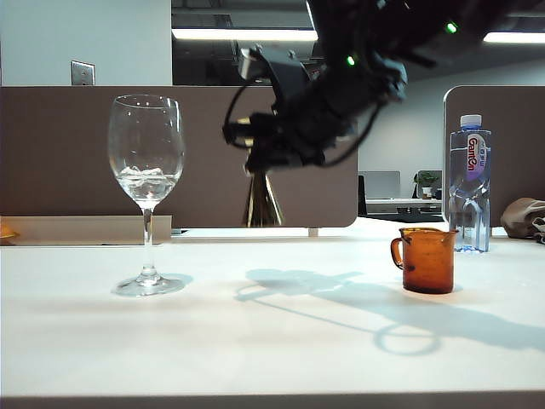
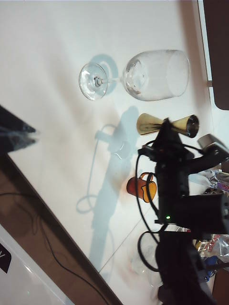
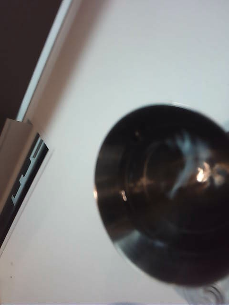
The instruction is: Pick up the small amber measuring cup and pour the water in it into the jigger, then pick up the jigger and pour the water in it into the wine glass.
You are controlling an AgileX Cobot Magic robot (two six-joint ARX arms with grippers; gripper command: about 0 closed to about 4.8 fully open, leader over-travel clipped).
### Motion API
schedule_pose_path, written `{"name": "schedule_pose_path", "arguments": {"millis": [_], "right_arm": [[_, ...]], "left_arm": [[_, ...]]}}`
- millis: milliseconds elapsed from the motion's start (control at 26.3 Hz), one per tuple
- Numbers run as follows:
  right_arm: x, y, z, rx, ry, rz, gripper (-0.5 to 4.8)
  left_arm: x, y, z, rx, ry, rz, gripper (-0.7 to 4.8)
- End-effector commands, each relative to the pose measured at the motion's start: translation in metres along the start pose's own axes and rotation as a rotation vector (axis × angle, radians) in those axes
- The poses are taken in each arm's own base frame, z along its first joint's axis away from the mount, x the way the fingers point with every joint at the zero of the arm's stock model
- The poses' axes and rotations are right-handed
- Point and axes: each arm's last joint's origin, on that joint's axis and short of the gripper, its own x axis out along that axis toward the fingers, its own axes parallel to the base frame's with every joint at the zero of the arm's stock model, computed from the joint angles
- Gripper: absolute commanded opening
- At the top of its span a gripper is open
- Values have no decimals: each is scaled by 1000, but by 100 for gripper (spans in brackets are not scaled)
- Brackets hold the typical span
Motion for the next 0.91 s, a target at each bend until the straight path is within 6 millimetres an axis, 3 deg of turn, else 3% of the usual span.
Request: {"name": "schedule_pose_path", "arguments": {"millis": [38, 228, 456, 912], "right_arm": [[-1, 2, 23, -58, -31, -1, -1], [-1, -1, 53, -64, -40, -13, -1], [-4, 10, 82, -146, -73, 10, -1], [-8, 25, 98, -247, -95, 31, -1]], "left_arm": [[0, 0, 1, 4, -12, -1, -2], [0, 0, 1, 4, -12, -1, -2], [0, 0, 1, 4, -12, -1, -2], [0, 0, 1, 4, -11, -2, -2]]}}
